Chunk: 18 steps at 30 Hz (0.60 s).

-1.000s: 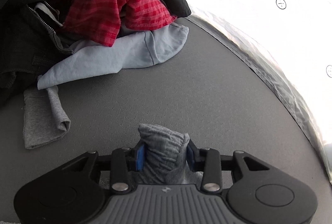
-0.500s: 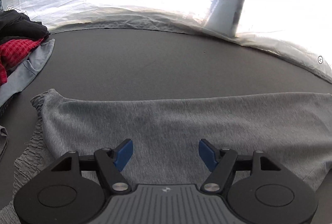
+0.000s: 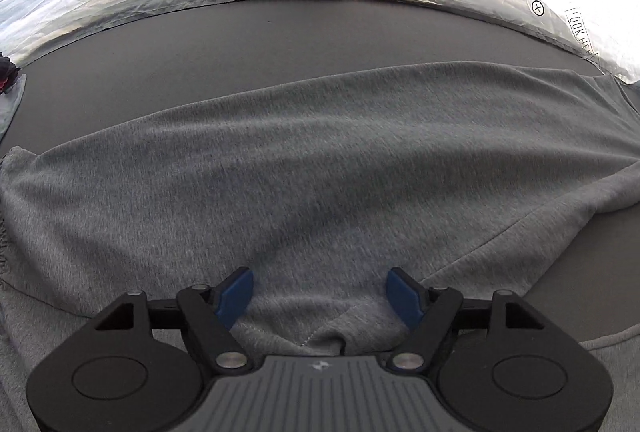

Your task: Fold clothes

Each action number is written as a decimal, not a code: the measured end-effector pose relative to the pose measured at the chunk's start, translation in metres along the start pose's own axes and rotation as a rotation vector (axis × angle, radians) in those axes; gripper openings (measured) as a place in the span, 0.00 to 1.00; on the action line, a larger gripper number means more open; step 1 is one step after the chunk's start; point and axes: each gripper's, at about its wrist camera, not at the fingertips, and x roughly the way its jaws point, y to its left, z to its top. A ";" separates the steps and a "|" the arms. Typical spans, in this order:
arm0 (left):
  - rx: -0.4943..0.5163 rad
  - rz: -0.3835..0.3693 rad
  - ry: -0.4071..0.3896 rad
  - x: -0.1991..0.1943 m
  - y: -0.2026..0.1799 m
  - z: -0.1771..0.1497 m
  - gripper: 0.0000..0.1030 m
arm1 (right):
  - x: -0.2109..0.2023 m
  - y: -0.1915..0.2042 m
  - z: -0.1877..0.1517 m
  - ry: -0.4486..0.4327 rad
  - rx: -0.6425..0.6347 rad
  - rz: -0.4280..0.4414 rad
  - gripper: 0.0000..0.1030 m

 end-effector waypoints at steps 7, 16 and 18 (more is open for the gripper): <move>-0.016 0.000 0.015 0.000 0.010 0.002 0.81 | 0.001 -0.008 0.002 0.003 0.007 0.006 0.20; -0.168 0.020 -0.090 -0.040 0.034 -0.015 0.94 | -0.092 -0.061 -0.040 -0.034 0.103 0.145 0.80; -0.204 0.027 -0.113 -0.051 0.041 -0.027 0.94 | -0.114 -0.073 -0.063 -0.008 0.113 0.182 0.85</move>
